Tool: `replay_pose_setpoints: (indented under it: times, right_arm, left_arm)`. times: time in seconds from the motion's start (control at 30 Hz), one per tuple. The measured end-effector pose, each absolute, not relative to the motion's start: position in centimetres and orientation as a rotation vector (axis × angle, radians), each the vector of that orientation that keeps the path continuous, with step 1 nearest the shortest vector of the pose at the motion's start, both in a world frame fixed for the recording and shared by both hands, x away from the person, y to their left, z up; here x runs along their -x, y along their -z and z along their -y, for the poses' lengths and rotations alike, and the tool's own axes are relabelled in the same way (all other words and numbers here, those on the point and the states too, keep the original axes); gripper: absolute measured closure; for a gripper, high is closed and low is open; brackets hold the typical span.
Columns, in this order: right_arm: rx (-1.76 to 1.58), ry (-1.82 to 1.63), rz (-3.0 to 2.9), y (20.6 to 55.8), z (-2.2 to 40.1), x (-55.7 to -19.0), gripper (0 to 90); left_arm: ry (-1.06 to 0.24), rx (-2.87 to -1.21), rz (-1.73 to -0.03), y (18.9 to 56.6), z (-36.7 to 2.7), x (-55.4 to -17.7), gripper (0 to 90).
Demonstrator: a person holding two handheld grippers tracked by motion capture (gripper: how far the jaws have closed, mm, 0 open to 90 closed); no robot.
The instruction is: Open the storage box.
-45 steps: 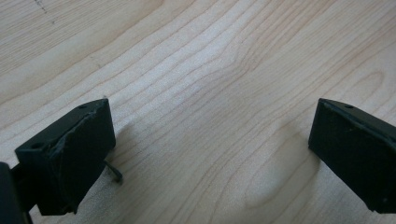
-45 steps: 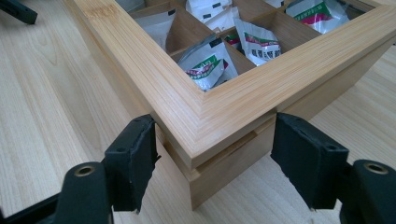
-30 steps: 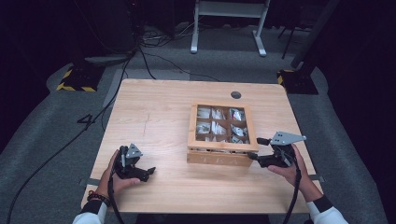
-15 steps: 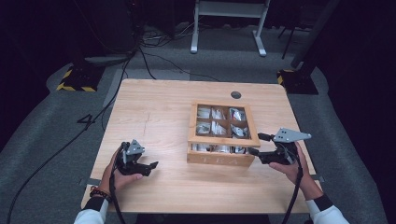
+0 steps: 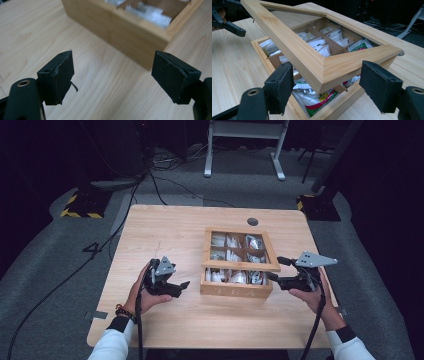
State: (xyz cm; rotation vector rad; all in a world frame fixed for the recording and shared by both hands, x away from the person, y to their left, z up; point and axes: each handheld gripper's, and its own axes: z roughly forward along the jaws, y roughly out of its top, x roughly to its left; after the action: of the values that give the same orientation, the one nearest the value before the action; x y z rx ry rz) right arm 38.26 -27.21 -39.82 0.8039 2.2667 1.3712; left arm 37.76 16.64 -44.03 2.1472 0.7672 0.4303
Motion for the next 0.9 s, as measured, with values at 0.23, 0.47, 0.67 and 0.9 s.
replay_pose_setpoints:
  times: [0.23, 0.47, 0.67, 0.9]
  right_arm:
    - [-0.804, -1.379, -2.256, 39.4, 27.2, -38.4, 27.5]
    - [-0.817, -1.369, -2.259, 39.2, 26.9, -38.7, 25.2]
    - [-0.827, -1.38, -2.247, 38.8, 26.9, -38.9, 25.0]
    - [-0.834, -1.386, -2.235, 38.5, 26.8, -39.0, 25.0]
  left_arm:
    - [-0.469, -2.111, -0.685, 41.7, -13.9, -38.7, 19.9]
    - [-0.502, -2.044, -0.655, 39.6, -12.4, -39.4, 19.5]
    - [-0.512, -2.032, -0.64, 38.9, -11.7, -39.7, 19.6]
    - [-0.529, -2.029, -0.621, 38.6, -11.0, -40.0, 20.2]
